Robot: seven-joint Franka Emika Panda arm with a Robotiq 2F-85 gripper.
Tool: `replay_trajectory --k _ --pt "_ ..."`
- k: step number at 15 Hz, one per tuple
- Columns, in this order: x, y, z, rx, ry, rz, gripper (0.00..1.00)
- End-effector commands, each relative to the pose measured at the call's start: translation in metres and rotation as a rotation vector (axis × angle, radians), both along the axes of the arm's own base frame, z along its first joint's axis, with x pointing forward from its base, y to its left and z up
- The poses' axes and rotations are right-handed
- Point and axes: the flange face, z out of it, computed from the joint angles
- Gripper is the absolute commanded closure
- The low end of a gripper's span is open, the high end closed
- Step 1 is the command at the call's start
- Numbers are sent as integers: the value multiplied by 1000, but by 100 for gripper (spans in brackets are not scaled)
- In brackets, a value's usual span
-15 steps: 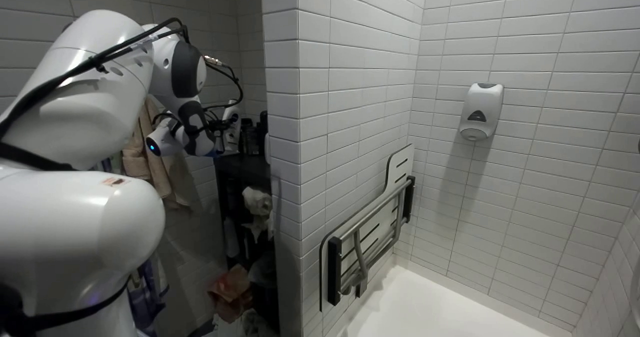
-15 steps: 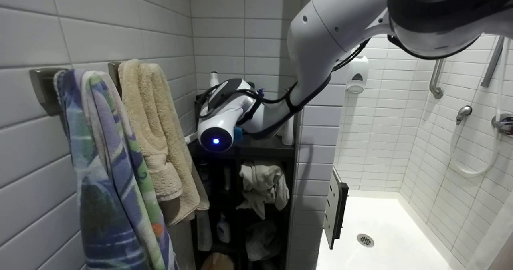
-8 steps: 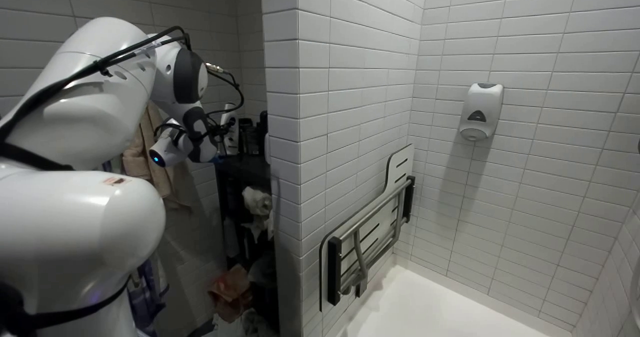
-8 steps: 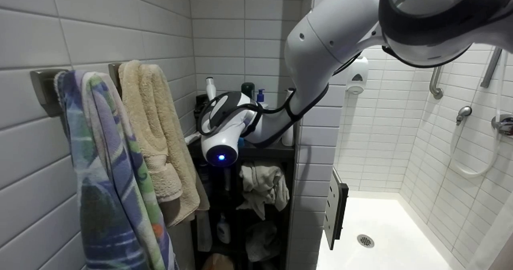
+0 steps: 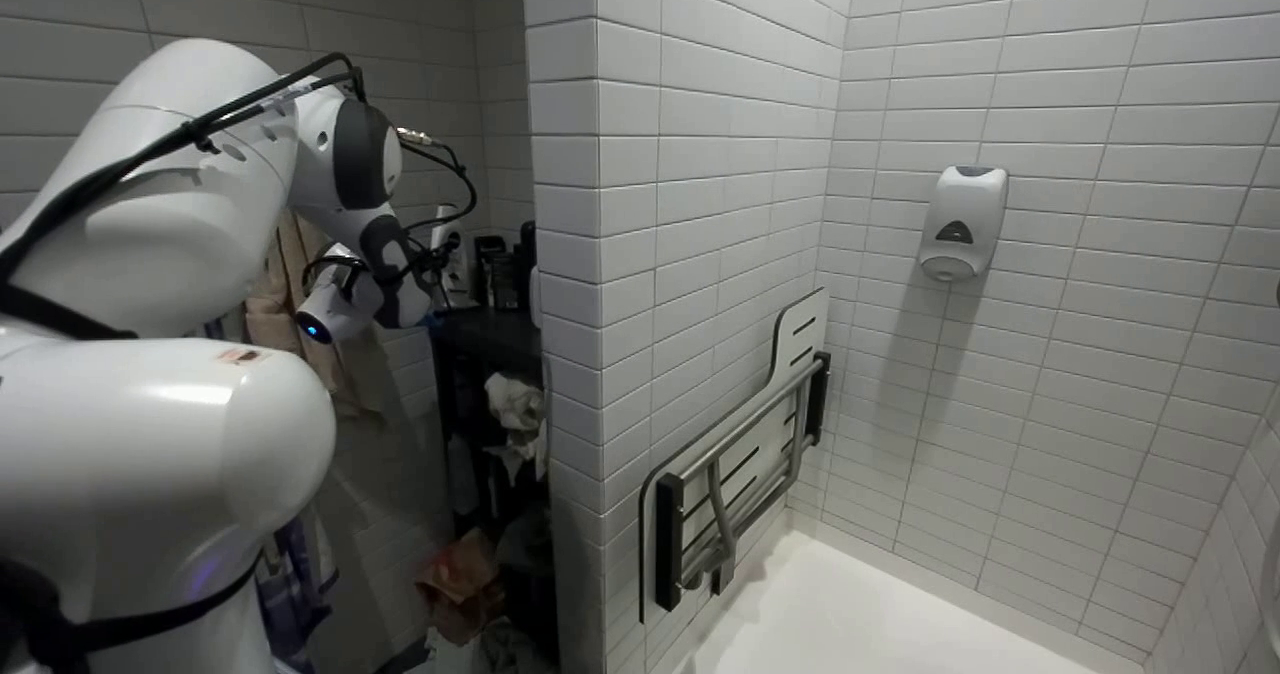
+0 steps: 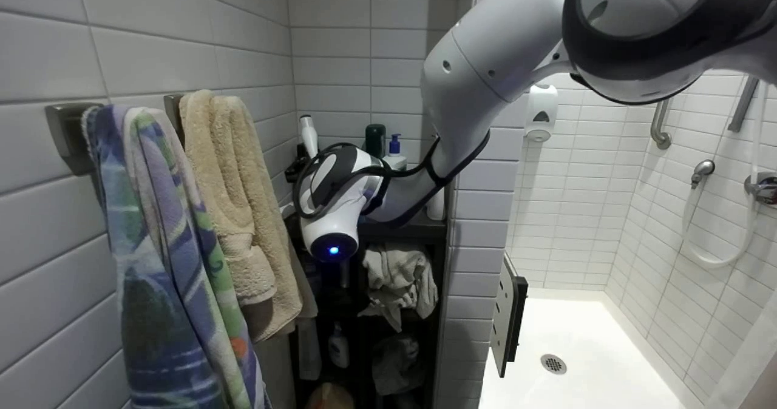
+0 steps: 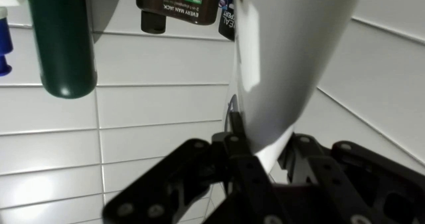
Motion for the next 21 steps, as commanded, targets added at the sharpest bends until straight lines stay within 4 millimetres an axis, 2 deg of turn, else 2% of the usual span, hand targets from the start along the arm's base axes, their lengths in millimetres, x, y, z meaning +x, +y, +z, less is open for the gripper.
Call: replay_trajectory --k 1,8,16,21 --pt "15 -4 24 16 -104 -15 94" --pt "43 -31 23 22 -113 -49 94" --pt "47 -21 8 38 -53 -24 94" --pt "53 -22 0 43 -33 -33 94"
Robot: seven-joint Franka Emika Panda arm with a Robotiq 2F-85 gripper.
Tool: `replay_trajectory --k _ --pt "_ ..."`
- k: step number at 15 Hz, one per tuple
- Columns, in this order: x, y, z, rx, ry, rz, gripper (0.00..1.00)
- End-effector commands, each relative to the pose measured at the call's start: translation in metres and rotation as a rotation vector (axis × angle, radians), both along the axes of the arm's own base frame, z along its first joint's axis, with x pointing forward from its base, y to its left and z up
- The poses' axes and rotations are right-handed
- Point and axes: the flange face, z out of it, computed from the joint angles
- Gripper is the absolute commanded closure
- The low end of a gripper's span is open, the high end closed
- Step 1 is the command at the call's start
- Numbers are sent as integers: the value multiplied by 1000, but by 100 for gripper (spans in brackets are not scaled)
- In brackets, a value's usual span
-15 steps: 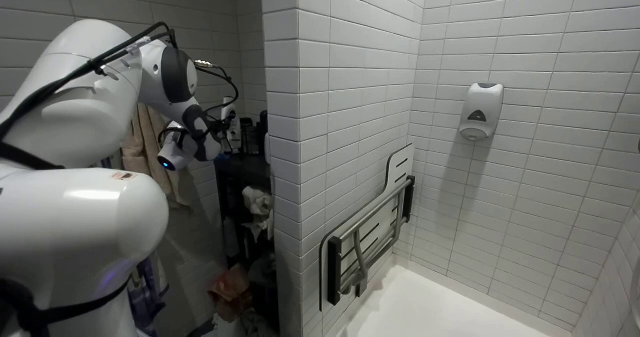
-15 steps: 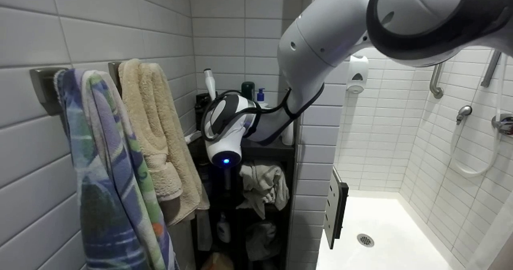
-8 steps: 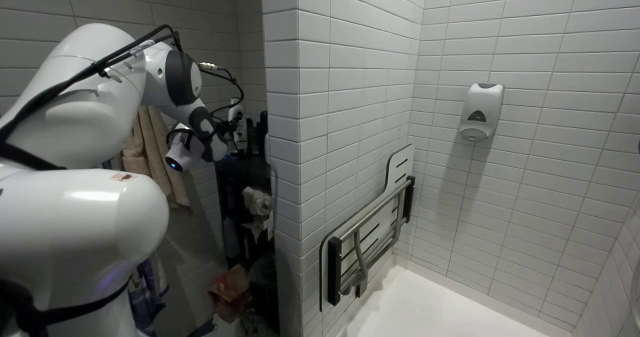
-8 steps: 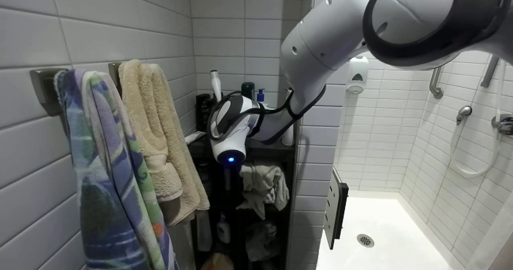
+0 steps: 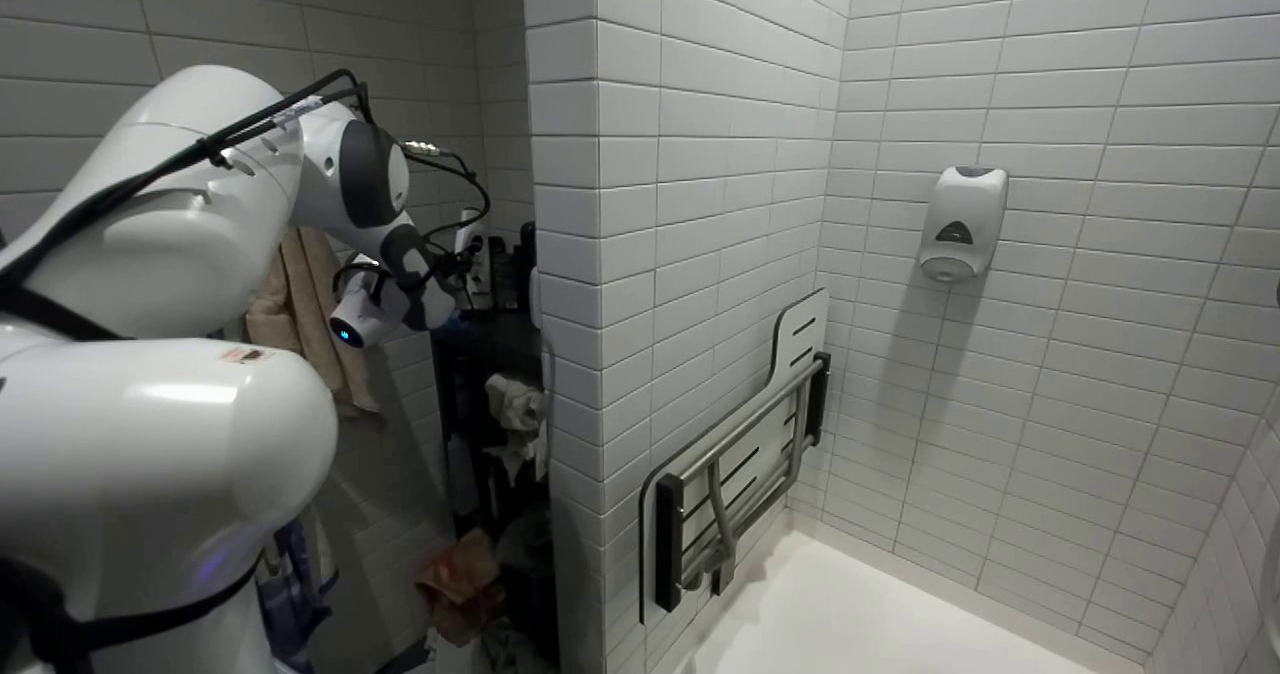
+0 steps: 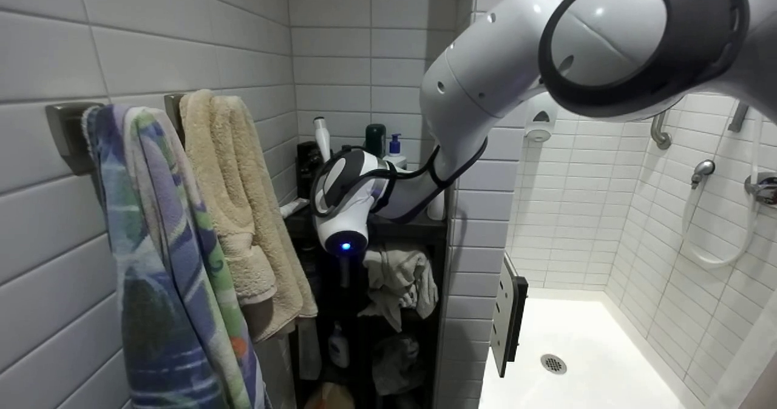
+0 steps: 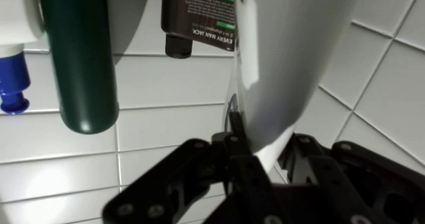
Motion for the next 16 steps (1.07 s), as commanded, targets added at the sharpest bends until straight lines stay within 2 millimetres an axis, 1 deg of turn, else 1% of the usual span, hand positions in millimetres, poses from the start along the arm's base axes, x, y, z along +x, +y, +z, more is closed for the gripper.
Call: replay_trajectory --k 1,4,11,16 --pt "14 2 12 26 -15 -12 94" --pt "18 1 6 31 -9 -21 94" --pt "28 7 -2 15 -18 -23 94" --pt "34 13 1 22 -20 -21 94"
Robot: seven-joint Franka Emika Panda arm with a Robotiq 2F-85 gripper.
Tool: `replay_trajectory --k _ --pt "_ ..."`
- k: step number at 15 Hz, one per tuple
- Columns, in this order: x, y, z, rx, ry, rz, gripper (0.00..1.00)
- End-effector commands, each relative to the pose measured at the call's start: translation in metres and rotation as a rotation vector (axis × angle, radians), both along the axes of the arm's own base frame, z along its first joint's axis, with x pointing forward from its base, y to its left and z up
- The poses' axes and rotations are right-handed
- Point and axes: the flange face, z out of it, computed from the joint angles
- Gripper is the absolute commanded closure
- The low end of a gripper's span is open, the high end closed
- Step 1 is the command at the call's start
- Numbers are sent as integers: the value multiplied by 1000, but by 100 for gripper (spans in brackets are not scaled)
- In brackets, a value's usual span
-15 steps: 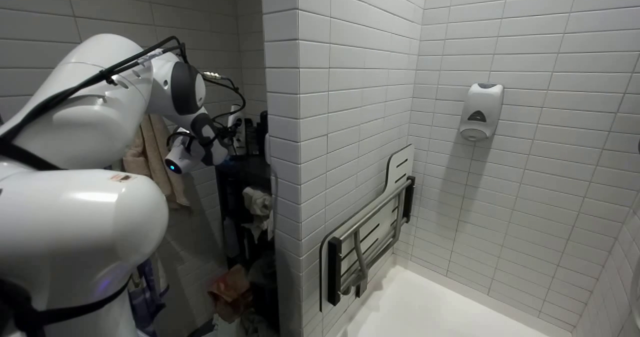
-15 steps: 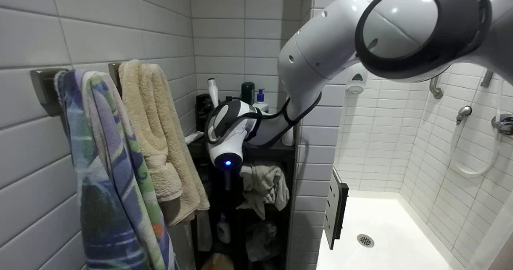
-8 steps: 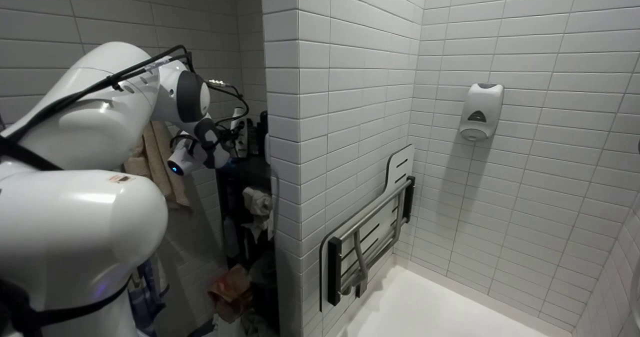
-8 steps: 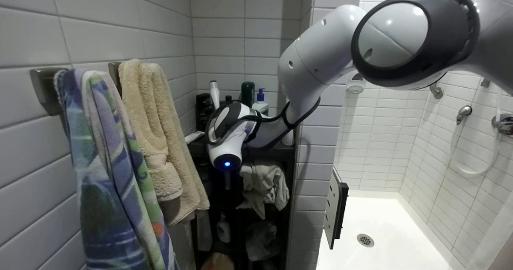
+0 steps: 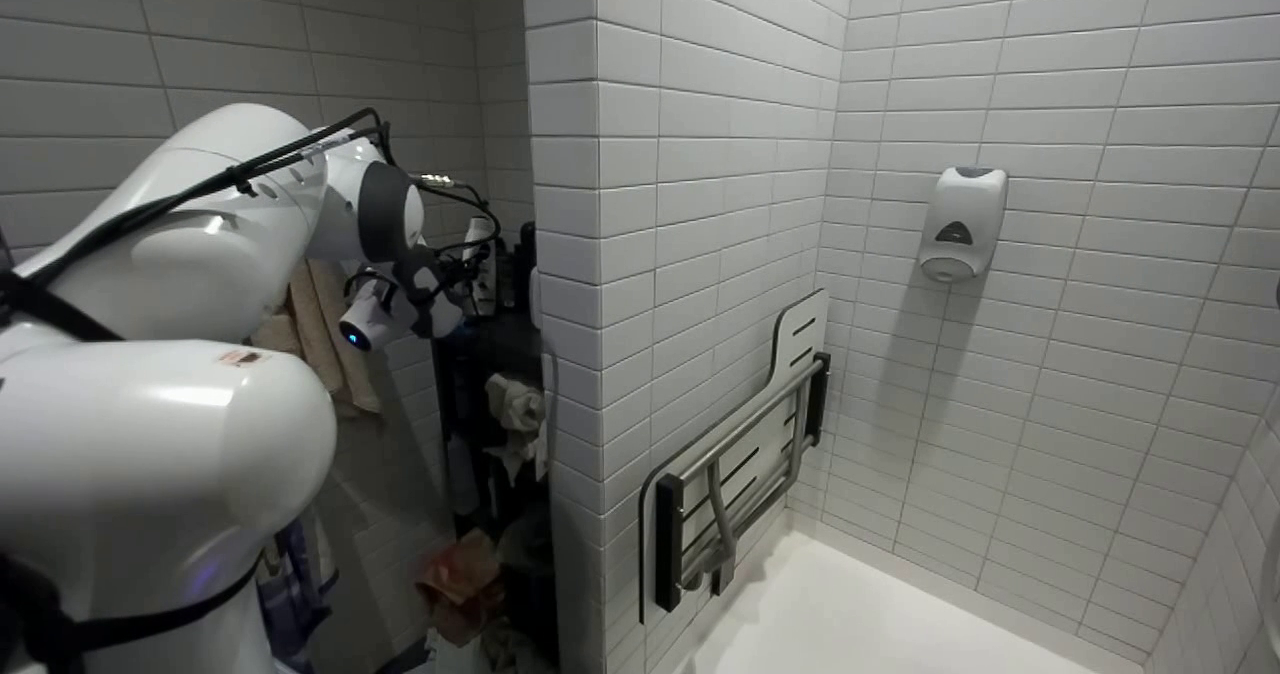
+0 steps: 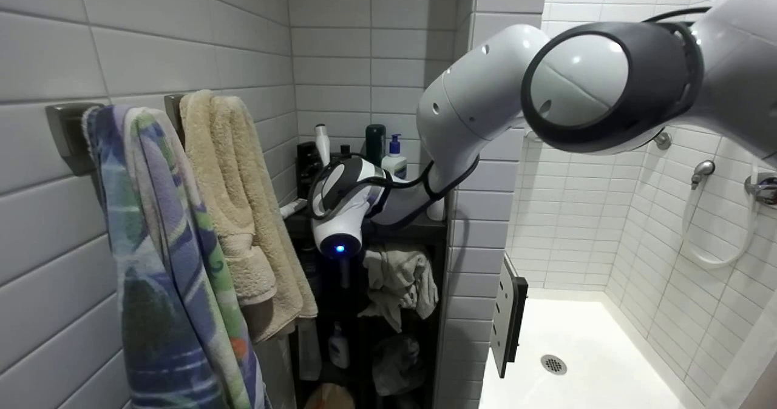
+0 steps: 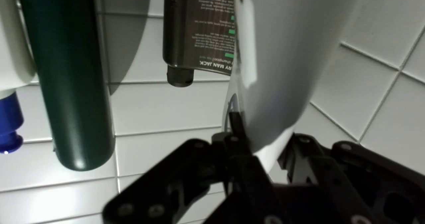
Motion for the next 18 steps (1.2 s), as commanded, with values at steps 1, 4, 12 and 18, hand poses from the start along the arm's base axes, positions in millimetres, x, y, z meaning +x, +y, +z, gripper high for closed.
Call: replay_trajectory --k 1,4,12,18 --pt "13 8 18 5 -38 -4 94" --pt "17 11 19 10 -46 -10 94" --pt "27 12 13 -3 -47 -27 94" --pt "29 11 12 1 -30 -37 49"
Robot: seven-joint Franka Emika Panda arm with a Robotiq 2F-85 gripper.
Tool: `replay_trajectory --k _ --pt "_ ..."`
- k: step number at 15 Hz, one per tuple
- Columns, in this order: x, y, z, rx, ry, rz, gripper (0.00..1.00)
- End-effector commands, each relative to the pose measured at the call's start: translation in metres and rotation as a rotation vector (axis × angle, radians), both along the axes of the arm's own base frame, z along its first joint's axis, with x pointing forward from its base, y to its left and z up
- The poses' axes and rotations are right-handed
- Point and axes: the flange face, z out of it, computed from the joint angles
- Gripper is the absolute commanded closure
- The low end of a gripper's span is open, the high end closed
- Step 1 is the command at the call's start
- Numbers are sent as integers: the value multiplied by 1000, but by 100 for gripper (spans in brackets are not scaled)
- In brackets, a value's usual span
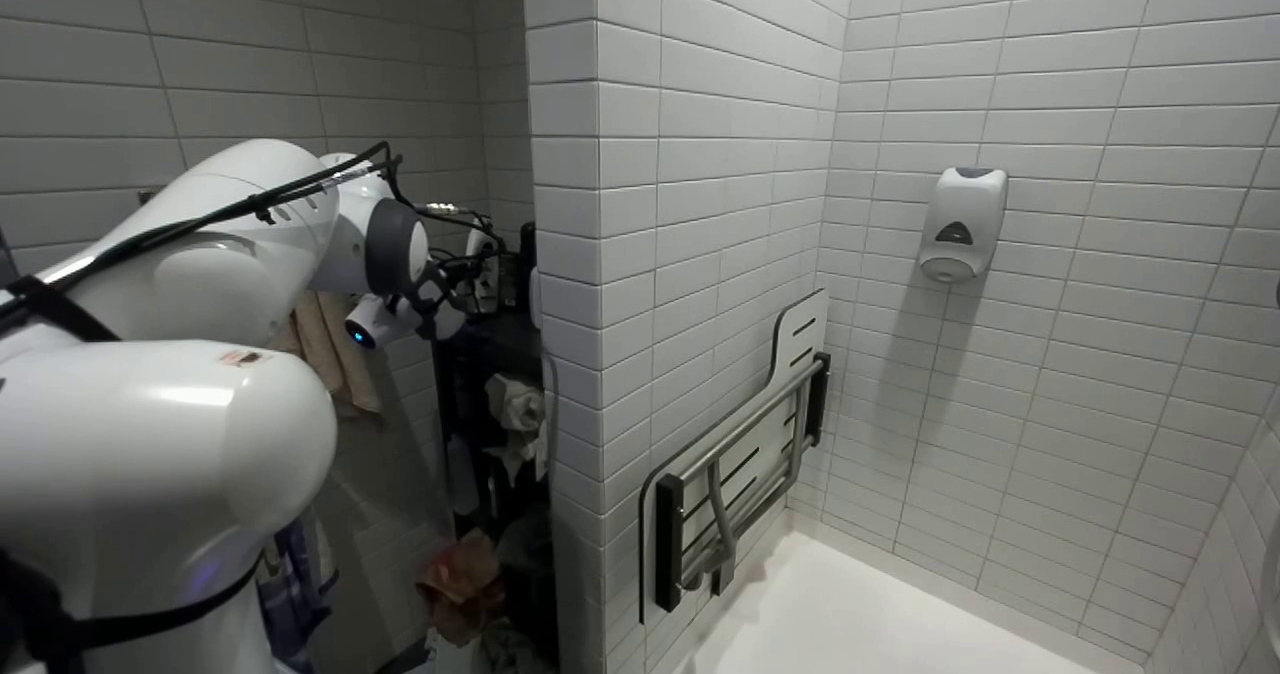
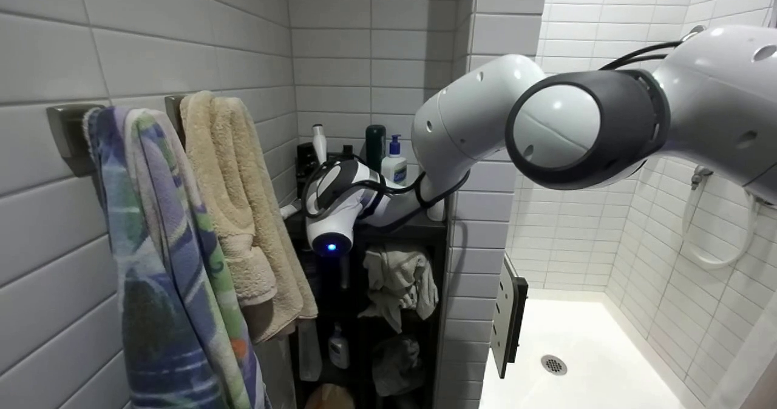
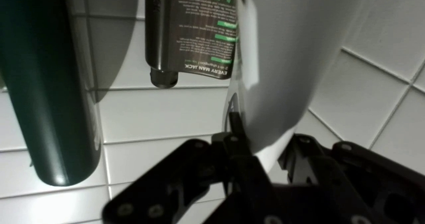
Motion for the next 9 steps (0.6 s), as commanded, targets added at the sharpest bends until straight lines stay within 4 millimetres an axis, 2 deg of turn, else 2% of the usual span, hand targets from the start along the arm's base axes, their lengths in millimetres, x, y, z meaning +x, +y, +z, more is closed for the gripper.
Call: replay_trajectory --k 1,4,5,7,9 --pt "10 0 17 7 -15 -20 45" --pt "14 0 27 14 -28 -31 24" --pt "8 0 19 15 -26 -18 43" --pt "10 0 23 20 -30 -24 29" --pt "10 0 24 20 -31 -25 24"
